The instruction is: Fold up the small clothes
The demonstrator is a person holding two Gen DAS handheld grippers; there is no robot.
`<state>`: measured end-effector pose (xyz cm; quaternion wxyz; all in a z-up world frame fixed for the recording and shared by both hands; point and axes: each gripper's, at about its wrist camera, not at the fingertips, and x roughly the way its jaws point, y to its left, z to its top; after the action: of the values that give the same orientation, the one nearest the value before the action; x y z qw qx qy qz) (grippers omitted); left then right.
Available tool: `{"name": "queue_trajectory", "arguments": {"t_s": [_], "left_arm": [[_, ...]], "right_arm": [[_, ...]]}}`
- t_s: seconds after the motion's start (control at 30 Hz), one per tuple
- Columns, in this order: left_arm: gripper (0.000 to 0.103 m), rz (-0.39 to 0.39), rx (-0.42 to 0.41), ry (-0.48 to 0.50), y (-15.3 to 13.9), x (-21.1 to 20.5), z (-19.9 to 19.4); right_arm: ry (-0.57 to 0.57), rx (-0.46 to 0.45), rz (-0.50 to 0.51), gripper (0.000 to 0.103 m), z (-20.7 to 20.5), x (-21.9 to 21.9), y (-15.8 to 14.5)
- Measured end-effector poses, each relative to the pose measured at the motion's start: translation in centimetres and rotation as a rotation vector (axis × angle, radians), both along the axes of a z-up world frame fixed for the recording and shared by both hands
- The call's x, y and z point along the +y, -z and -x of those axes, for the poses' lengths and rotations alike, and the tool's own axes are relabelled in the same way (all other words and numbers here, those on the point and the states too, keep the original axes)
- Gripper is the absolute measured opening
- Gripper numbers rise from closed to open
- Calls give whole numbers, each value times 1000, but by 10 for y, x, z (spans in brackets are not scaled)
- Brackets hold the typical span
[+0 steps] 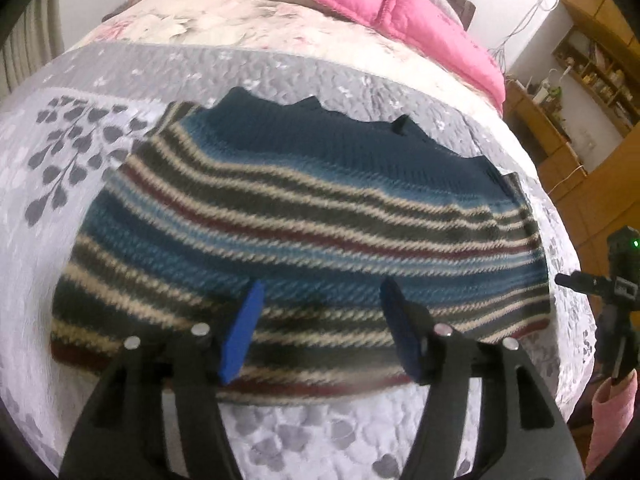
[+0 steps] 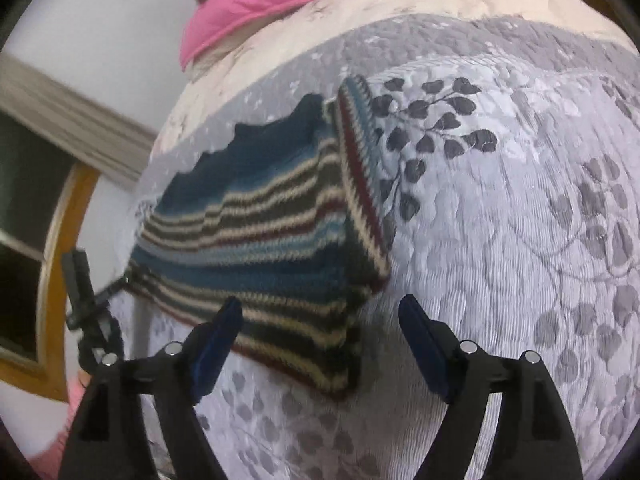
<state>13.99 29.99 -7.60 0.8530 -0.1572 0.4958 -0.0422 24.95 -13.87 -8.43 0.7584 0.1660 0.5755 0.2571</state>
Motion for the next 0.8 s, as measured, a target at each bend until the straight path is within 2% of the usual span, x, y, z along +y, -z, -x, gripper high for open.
{"name": "queue_trajectory", "arguments": {"t_s": [0.17, 0.33, 0.5, 0.6, 0.67, 0.8], "left_arm": [[65, 30, 34, -25, 13, 4, -15], [66, 45, 53, -42, 27, 14, -24], [68, 74, 50, -37, 29, 19, -26], [69, 77, 51, -29, 30, 19, -27], [69, 79, 53, -24, 31, 20, -28], [69, 74, 57, -14, 33, 21, -30]], "right_arm": [[24, 99, -45, 83, -23, -4, 31], [31, 118, -77, 82, -28, 0, 48], [26, 114, -92, 71, -34, 4, 53], [36, 118, -91, 59, -36, 7, 56], [46, 121, -93, 47, -38, 9, 59], [59, 132, -149, 38, -36, 0, 62]]}}
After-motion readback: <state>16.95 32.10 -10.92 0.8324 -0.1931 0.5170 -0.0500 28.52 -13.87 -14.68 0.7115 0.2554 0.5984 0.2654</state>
